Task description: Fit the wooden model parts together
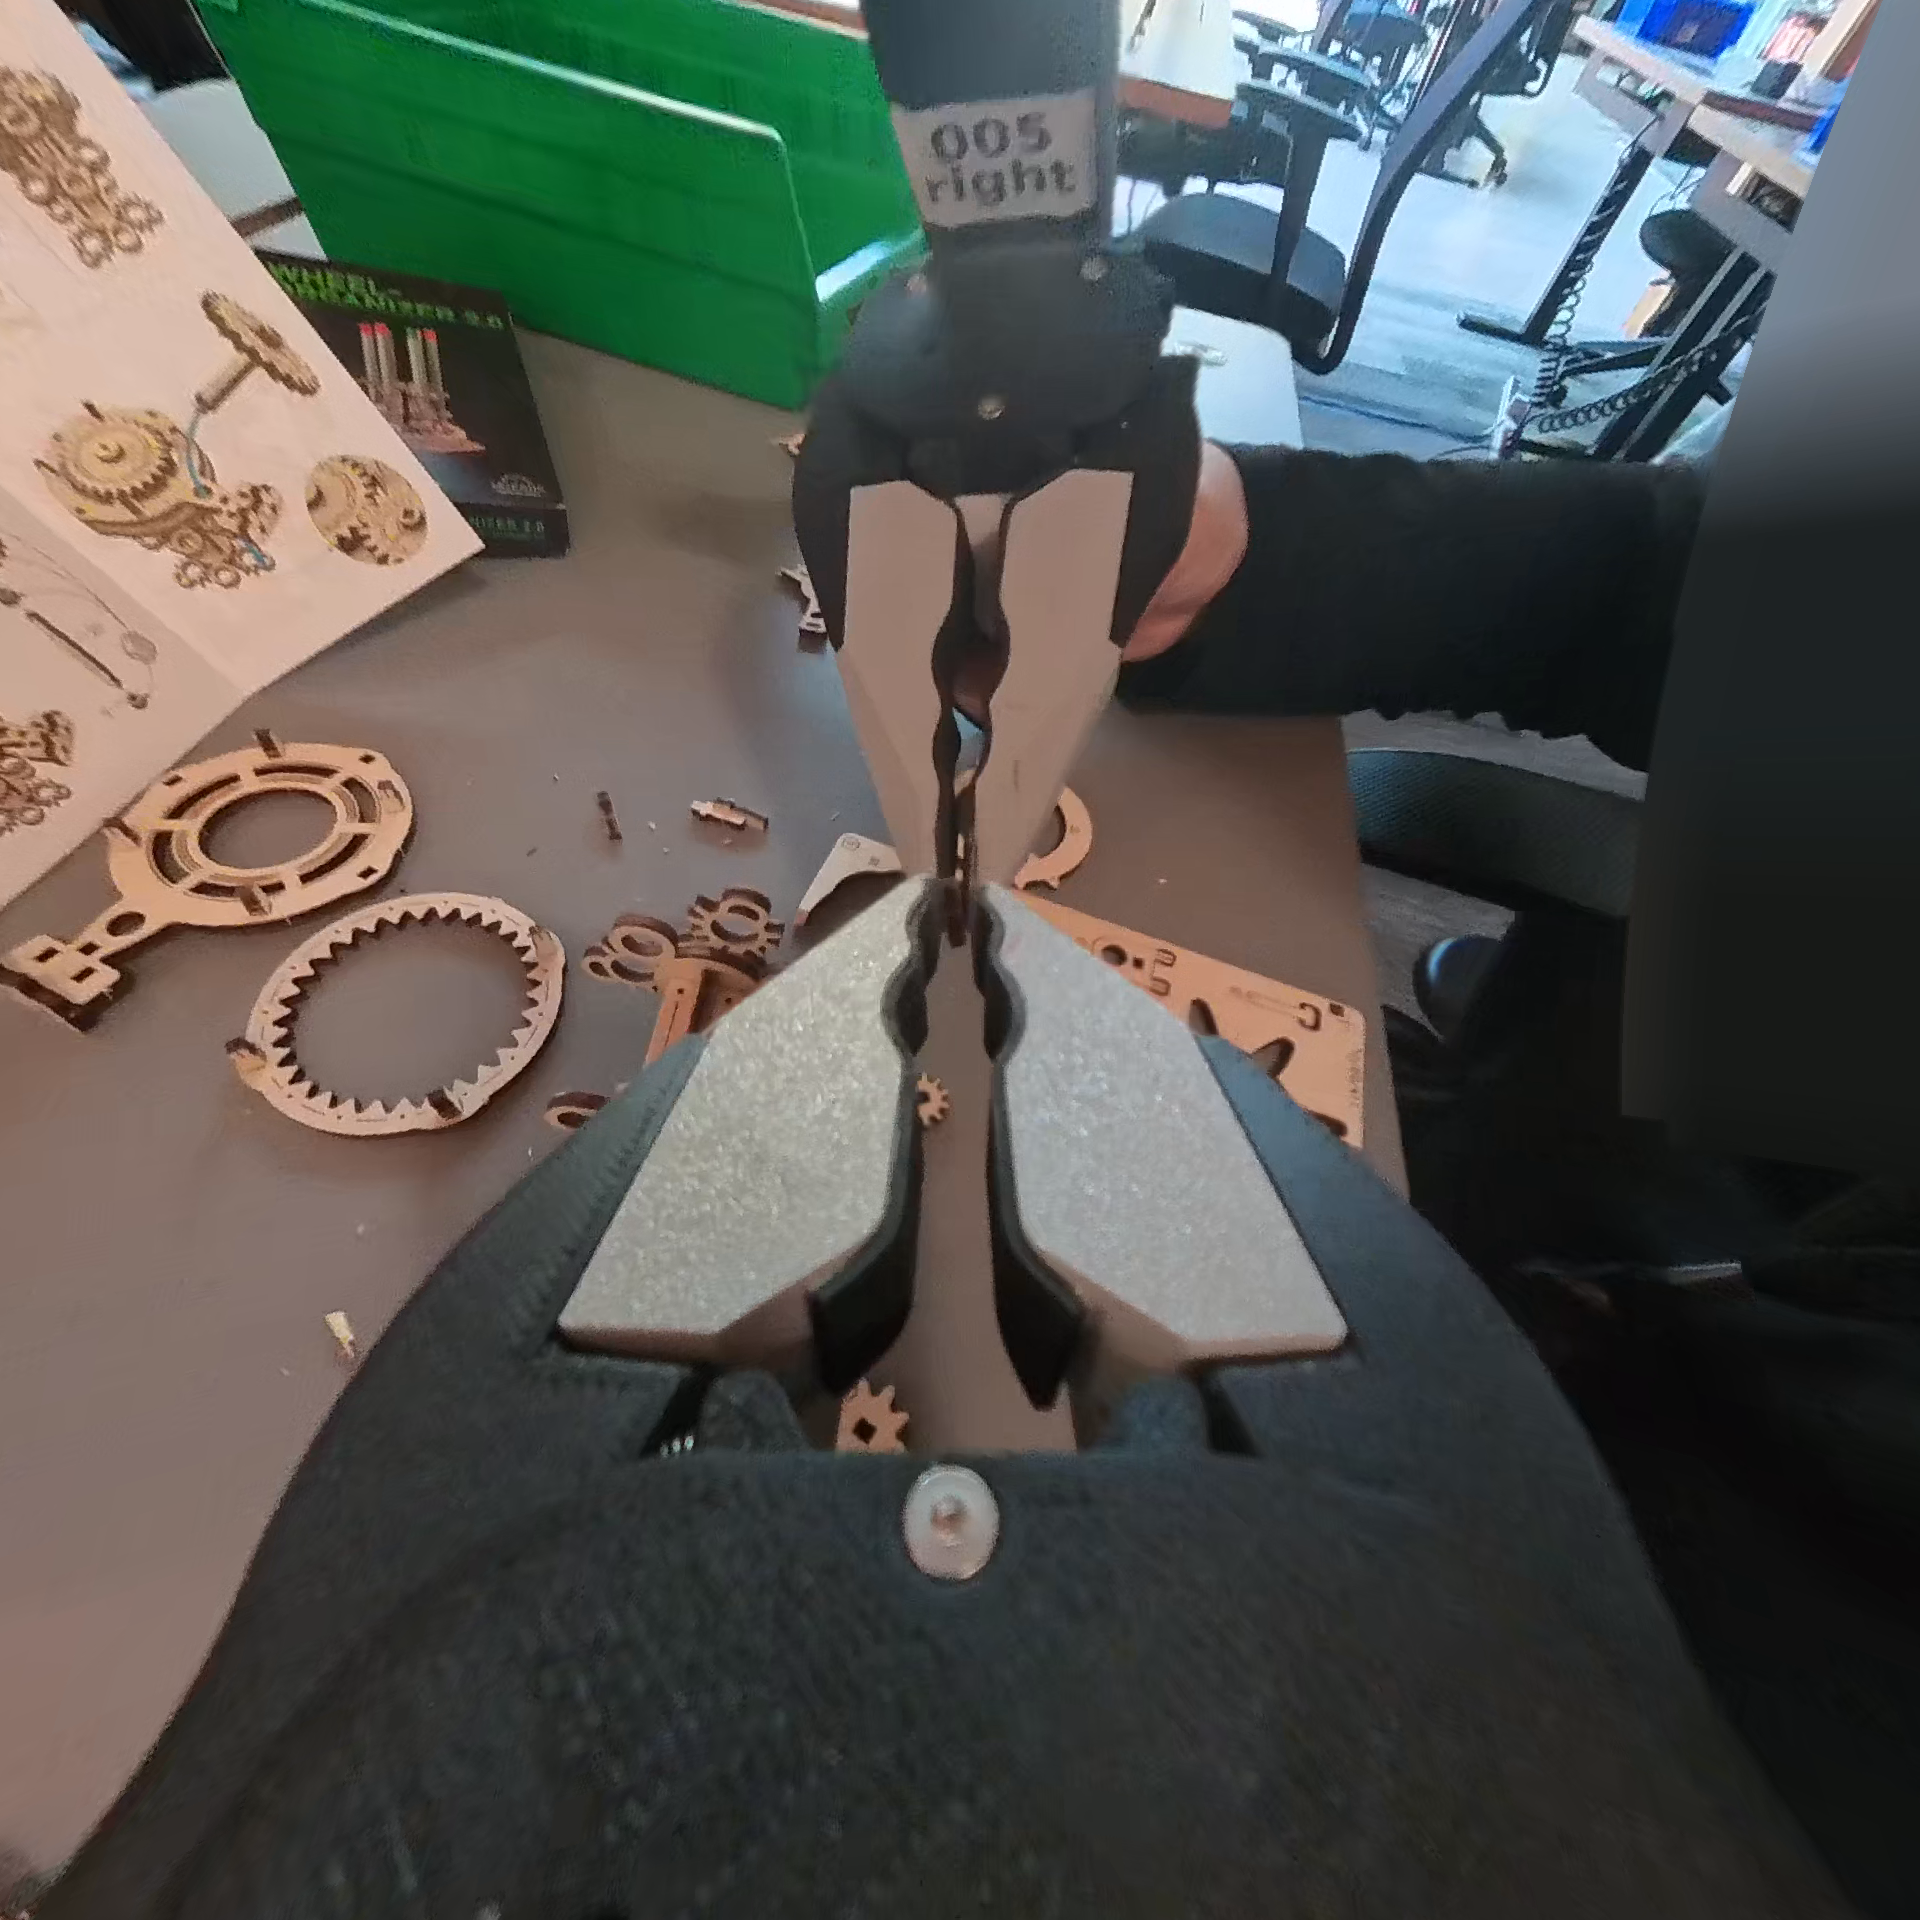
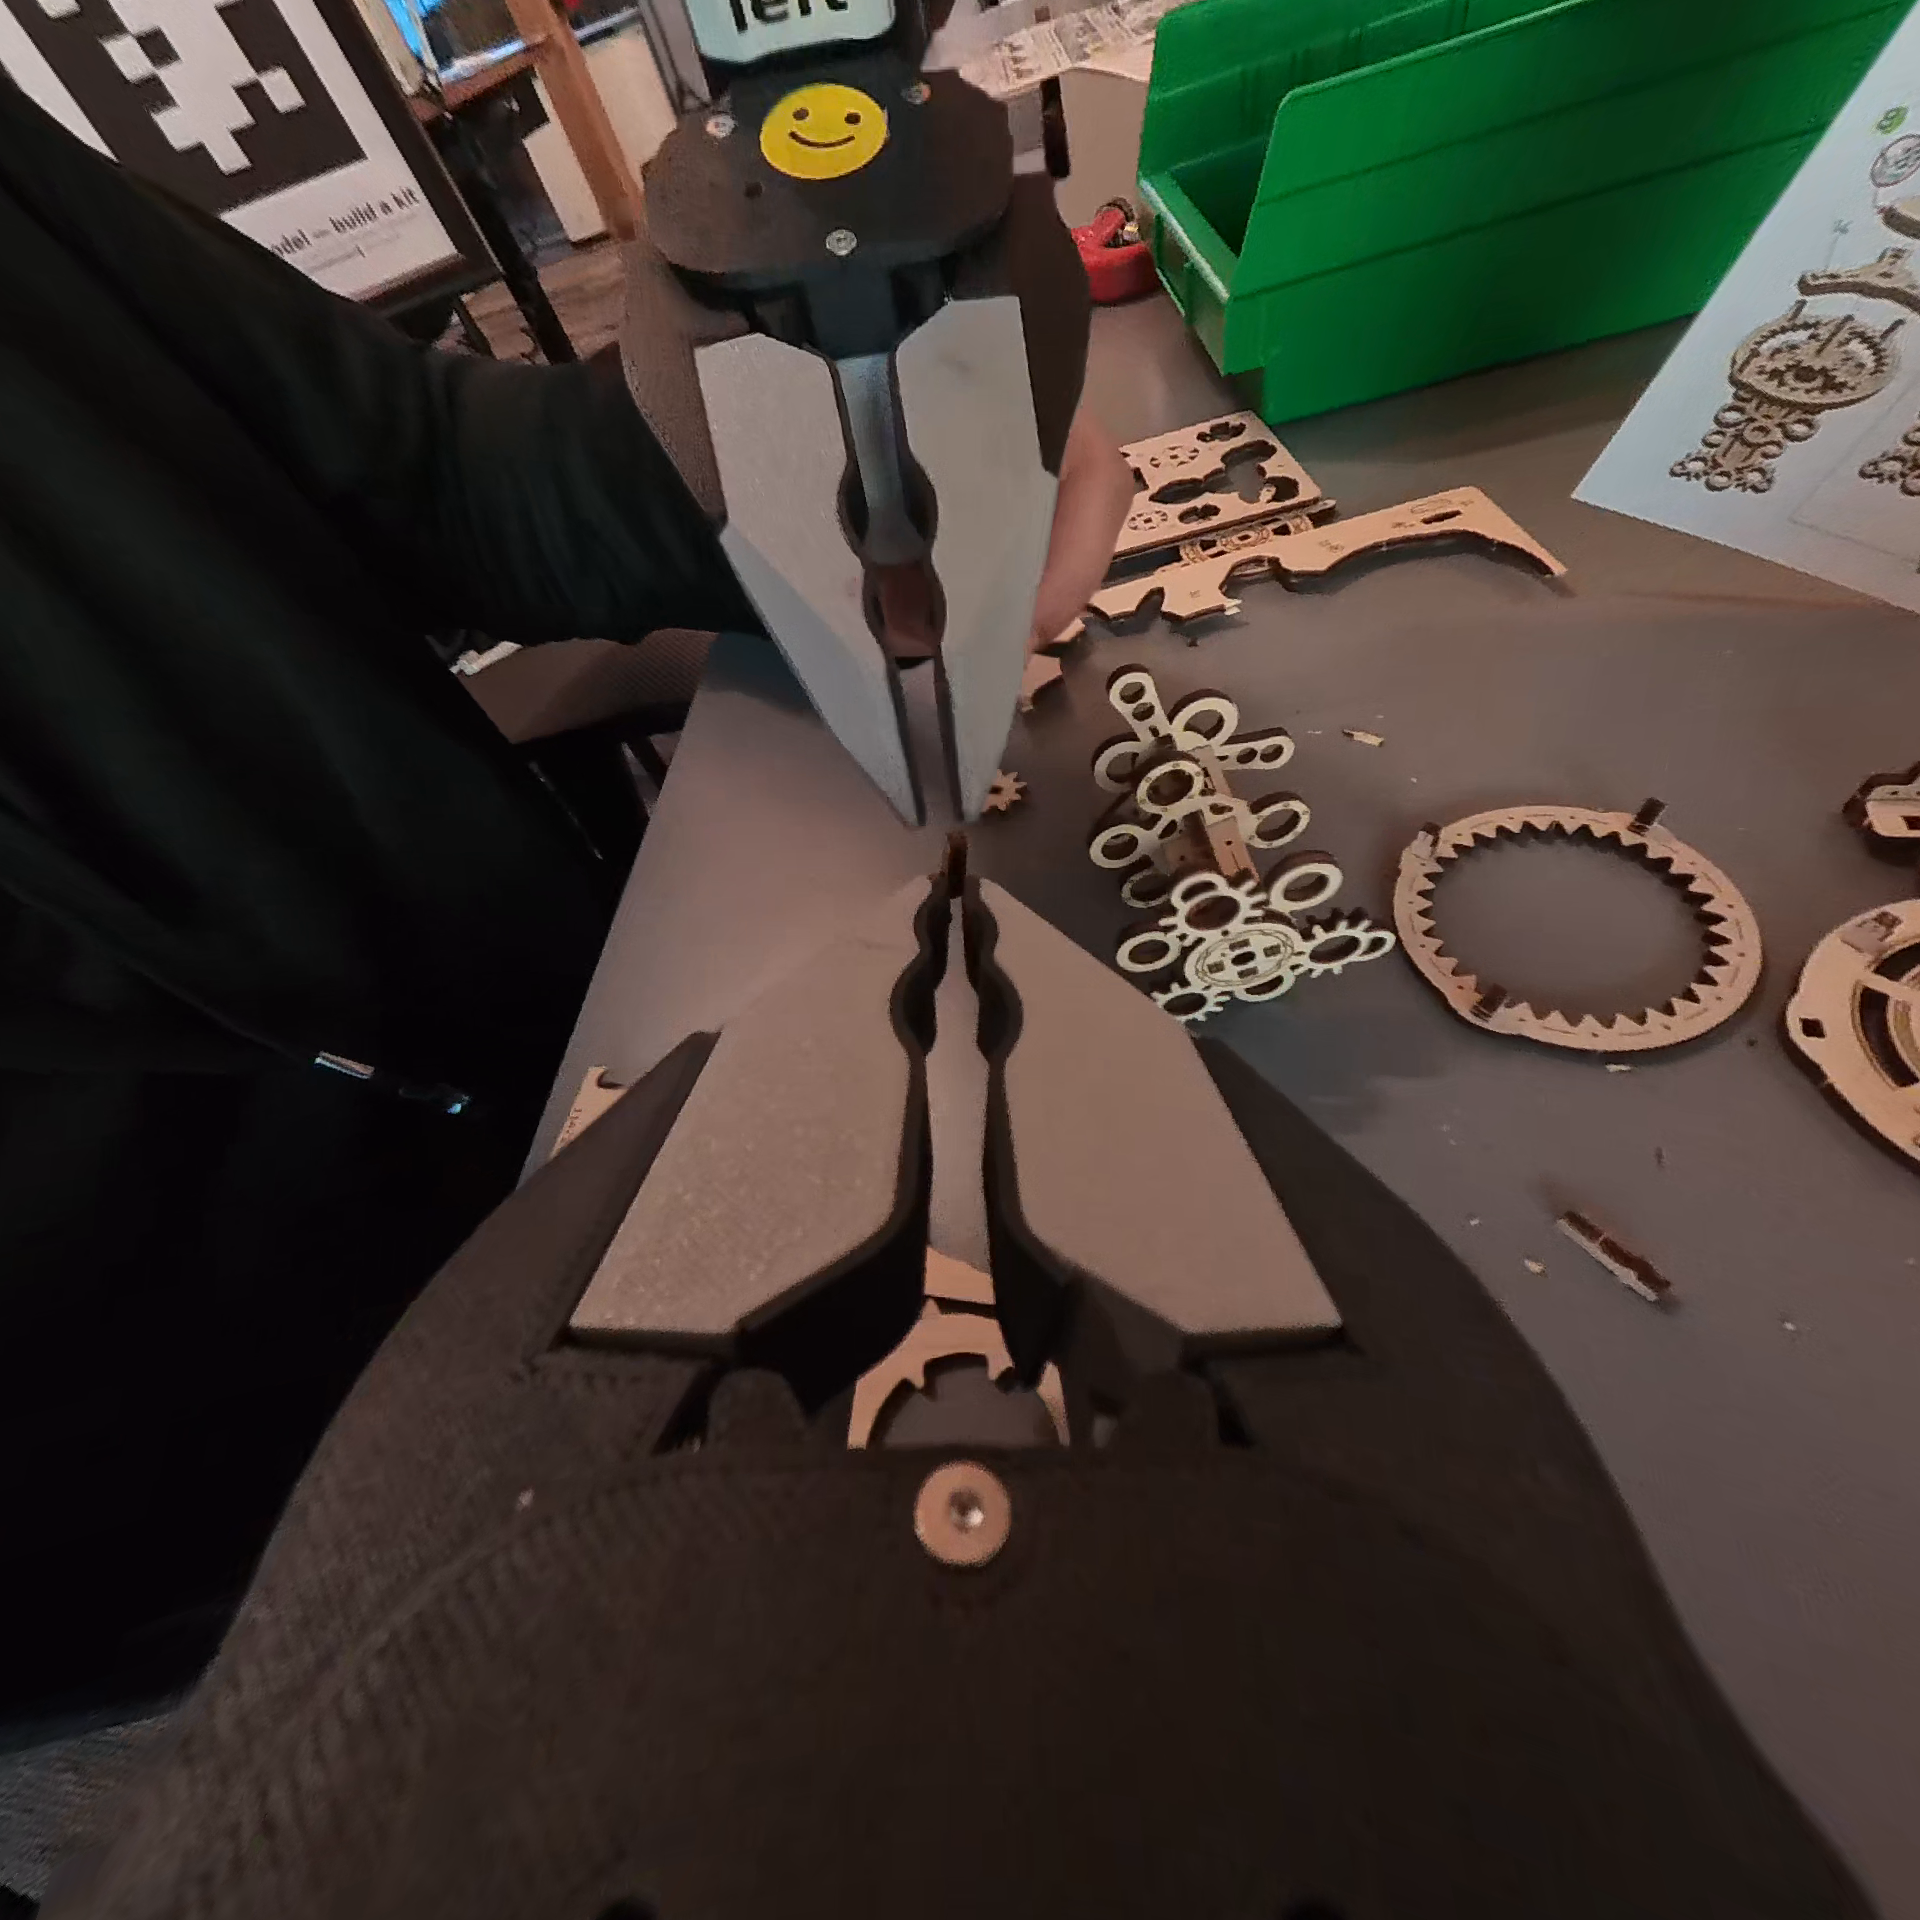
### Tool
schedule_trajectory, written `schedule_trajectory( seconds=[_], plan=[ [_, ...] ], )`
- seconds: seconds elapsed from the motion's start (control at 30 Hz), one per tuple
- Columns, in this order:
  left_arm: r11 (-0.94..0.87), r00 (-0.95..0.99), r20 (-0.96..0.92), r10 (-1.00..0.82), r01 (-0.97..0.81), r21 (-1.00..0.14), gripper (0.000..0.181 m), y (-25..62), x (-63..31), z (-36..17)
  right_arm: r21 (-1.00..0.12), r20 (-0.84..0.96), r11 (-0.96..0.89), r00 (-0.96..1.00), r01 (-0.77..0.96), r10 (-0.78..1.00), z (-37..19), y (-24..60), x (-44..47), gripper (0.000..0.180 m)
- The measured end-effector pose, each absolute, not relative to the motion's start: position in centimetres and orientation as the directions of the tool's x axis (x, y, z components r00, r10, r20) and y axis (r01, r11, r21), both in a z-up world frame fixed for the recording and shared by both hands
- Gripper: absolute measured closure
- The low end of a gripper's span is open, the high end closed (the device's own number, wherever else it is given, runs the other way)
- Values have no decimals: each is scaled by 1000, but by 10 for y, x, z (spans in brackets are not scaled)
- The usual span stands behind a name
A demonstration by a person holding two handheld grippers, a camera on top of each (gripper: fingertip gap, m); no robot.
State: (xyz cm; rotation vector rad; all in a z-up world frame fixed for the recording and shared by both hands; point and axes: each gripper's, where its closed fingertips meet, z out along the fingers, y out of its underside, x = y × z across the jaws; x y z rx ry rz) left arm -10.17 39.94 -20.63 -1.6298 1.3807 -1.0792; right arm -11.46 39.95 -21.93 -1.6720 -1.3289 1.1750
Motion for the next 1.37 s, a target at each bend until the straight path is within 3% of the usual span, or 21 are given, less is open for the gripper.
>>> schedule_trajectory(
  seconds=[0.33, 0.63, 1.37],
  plan=[
    [-161, 83, 138, -987, -457, -875, 181, 403, -102, -228, -867, -178, -209, 109, 452, 978, -239, 403, -116, 180],
    [-119, 98, 76, -992, -585, -802, 181, 402, -109, -258, -766, -67, -124, 112, 631, 991, -270, 402, -120, 180],
    [-167, 124, 116, -985, -585, -794, 180, 403, -111, -262, -746, -37, -78, 75, 661, 997, -273, 403, -122, 180]
  ],
)
